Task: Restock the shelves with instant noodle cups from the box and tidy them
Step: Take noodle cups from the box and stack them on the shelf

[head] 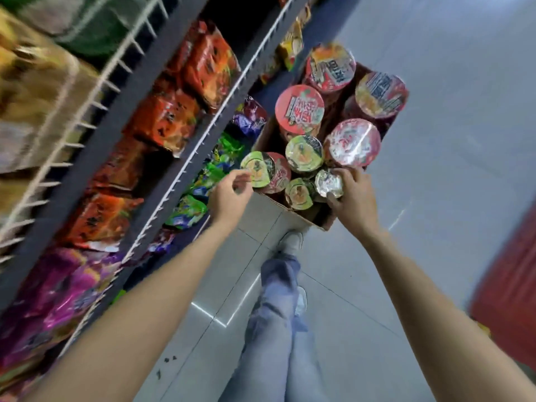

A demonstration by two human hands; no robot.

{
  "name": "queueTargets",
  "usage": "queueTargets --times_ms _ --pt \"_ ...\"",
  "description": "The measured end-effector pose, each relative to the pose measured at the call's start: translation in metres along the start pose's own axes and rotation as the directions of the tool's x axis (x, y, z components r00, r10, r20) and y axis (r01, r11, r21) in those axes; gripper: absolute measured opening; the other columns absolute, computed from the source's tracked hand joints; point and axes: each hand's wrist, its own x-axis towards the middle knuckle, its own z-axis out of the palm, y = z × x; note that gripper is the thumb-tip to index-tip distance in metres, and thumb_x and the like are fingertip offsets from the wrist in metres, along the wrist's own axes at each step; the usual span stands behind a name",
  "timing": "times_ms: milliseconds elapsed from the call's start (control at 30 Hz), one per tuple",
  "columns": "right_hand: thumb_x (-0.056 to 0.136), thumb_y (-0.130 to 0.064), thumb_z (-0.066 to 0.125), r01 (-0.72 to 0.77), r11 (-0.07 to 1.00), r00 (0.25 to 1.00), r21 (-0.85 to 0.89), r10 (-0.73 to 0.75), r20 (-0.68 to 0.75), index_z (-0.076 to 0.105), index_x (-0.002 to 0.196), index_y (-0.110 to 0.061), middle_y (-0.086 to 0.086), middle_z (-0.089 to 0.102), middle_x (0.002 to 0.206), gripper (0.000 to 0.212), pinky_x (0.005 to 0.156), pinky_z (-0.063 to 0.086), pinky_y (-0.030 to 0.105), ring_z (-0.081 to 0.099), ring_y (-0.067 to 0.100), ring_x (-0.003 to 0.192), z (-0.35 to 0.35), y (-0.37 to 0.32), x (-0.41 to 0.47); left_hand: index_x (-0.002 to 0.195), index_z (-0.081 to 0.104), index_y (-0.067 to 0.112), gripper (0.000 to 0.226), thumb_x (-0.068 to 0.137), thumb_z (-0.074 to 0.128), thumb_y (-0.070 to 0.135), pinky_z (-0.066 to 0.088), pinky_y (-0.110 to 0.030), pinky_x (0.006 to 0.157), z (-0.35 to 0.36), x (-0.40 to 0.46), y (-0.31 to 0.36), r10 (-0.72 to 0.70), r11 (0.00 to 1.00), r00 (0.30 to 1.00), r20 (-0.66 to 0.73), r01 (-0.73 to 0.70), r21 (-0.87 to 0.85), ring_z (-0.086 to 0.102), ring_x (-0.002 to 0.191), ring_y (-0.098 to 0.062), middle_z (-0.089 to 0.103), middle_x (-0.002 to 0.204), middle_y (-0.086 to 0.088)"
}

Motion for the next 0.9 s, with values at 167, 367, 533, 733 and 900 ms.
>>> queueTargets --times_ms 167,367,533,733,900 --pt "0.078 -0.015 0.072 0.018 0.999 0.997 -0.039 -0.015 0.075 0.041 0.138 -0.017 0.016 0.030 0.146 0.068 0.104 0.037 0.045 0.027 0.033 0.135 0.077 0.020 0.105 0.127 0.052 0.018 0.057 0.075 0.073 0.030 0.037 -0.032 0.089 0.066 0.094 -0.048 -0.119 0.934 0.991 0.066 0.089 0.346 0.044 0.117 -0.026 0.051 0.127 -0.006" --pt "0.069 -0.027 0.082 0.067 0.946 0.963 -0.316 0.021 0.268 0.002 0.150 -0.035 0.022 -0.015 0.155 0.114 0.114 0.010 0.057 -0.007 0.044 0.143 0.145 0.046 0.167 0.149 0.012 0.025 0.115 0.061 0.080 0.052 0.019 -0.046 0.112 0.120 0.145 -0.089 -0.169 0.873 0.973 0.154 0.076 0.481 0.008 0.141 -0.031 0.005 0.154 -0.014" --pt "0.068 -0.043 0.080 0.040 0.972 0.988 -0.233 -0.004 0.153 0.008 0.151 -0.036 0.027 0.008 0.151 0.110 0.106 0.029 0.051 0.026 0.045 0.130 0.154 0.048 0.184 0.148 -0.012 0.031 0.130 0.061 0.084 0.035 0.022 -0.058 0.108 0.131 0.142 -0.107 -0.148 0.790 0.962 0.232 -0.026 0.612 -0.008 0.142 -0.039 -0.019 0.154 -0.012" --pt "0.066 -0.052 0.078 -0.018 0.997 0.995 0.080 0.026 -0.093 0.029 0.147 -0.028 0.022 0.026 0.143 0.098 0.108 0.028 0.040 0.026 0.035 0.134 0.121 0.033 0.159 0.151 0.005 0.029 0.122 0.057 0.084 0.037 0.037 -0.043 0.100 0.113 0.137 -0.100 -0.060 0.857 0.989 0.134 -0.018 0.516 0.029 0.120 -0.033 0.016 0.144 -0.020" --pt "0.057 -0.059 0.079 0.022 0.933 0.991 0.359 0.028 -0.134 0.042 0.137 -0.023 0.014 0.035 0.133 0.096 0.105 0.026 0.016 0.035 0.018 0.126 0.043 0.006 0.105 0.147 0.024 0.022 0.116 0.050 0.071 0.066 0.025 -0.034 0.107 0.065 0.110 -0.053 0.031 0.987 0.991 0.134 -0.052 0.155 0.019 0.129 -0.021 0.016 0.137 -0.017"
